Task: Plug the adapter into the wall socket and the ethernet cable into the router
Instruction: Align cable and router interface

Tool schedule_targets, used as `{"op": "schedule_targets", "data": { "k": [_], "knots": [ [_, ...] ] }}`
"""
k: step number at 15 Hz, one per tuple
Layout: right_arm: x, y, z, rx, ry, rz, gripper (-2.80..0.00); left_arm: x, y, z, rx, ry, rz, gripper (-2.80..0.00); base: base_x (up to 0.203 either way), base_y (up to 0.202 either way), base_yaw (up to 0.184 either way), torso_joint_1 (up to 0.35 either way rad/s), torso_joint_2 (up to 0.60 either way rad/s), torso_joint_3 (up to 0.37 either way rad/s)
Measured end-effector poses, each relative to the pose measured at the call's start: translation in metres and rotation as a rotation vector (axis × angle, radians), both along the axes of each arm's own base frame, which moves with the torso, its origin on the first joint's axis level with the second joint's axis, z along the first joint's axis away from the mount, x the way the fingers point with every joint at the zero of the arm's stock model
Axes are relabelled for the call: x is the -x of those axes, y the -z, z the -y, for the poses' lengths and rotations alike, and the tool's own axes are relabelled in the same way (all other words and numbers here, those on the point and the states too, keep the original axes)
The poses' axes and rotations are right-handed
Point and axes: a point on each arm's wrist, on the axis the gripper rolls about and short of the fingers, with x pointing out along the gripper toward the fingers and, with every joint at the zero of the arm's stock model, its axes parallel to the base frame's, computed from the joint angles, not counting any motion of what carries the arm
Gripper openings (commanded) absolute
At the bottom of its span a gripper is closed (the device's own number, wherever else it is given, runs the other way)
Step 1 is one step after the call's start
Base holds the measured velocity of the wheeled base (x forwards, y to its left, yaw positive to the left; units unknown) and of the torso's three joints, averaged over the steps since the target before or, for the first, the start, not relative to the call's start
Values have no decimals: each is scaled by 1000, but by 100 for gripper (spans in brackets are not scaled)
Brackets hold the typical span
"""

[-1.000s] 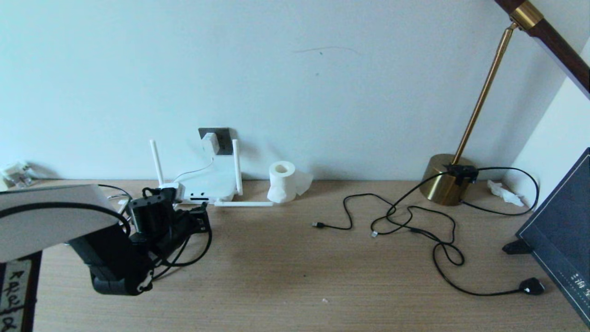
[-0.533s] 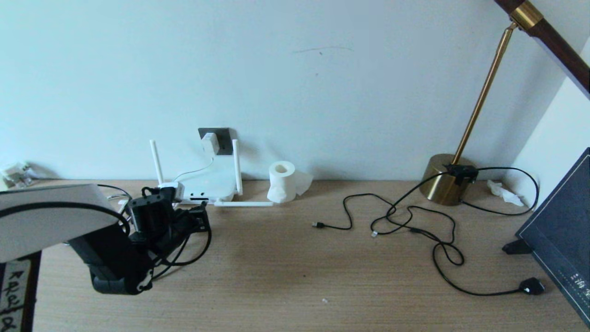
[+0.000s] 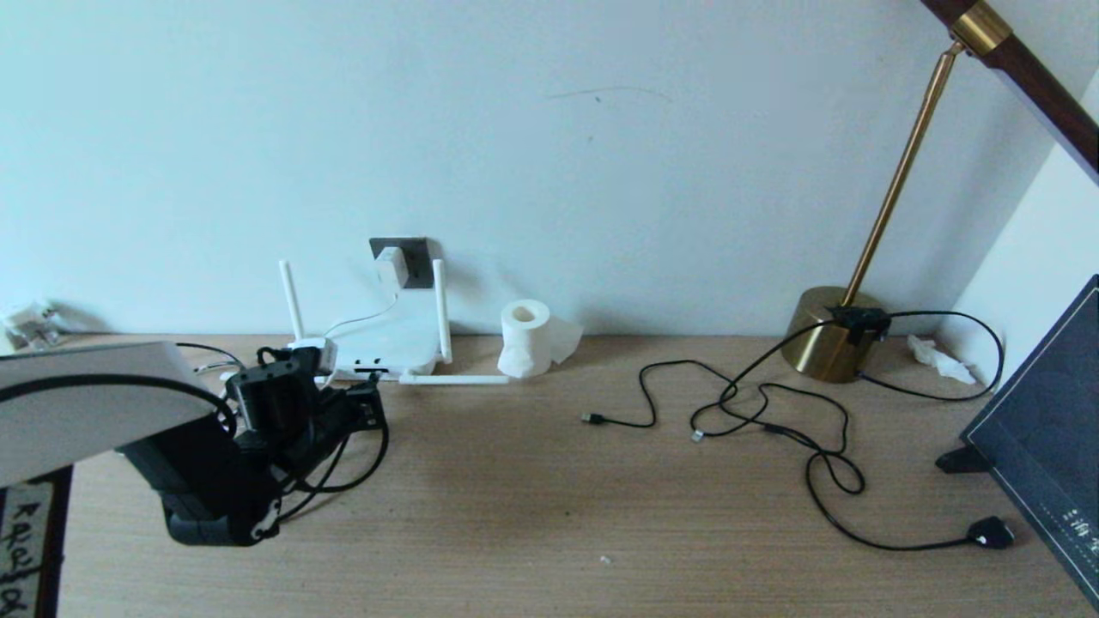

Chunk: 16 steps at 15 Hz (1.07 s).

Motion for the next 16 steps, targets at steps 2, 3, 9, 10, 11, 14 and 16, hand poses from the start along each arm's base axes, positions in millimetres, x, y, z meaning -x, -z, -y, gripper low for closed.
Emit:
{"op": "schedule_targets", "data": {
  "k": [2, 3, 9, 10, 11, 14, 16],
  "knots": [
    [0, 0, 0, 0, 0, 0, 0, 0, 0, 0, 0, 0, 2, -280, 0, 0, 0, 0, 0, 0],
    [0, 0, 0, 0, 0, 0, 0, -1, -1, 0, 0, 0, 2, -280, 0, 0, 0, 0, 0, 0],
    [0, 0, 0, 0, 0, 0, 0, -3, -2, 0, 0, -1, 3, -280, 0, 0, 0, 0, 0, 0],
    [0, 0, 0, 0, 0, 0, 0, -3, -2, 0, 0, -1, 4, -280, 0, 0, 0, 0, 0, 0],
    [0, 0, 0, 0, 0, 0, 0, -4, -2, 0, 0, -1, 4, -280, 0, 0, 0, 0, 0, 0],
    [0, 0, 0, 0, 0, 1, 0, -4, -2, 0, 1, -1, 0, -280, 0, 0, 0, 0, 0, 0],
    [0, 0, 0, 0, 0, 0, 0, -5, -2, 0, 1, -1, 0, -280, 0, 0, 0, 0, 0, 0]
  ]
}}
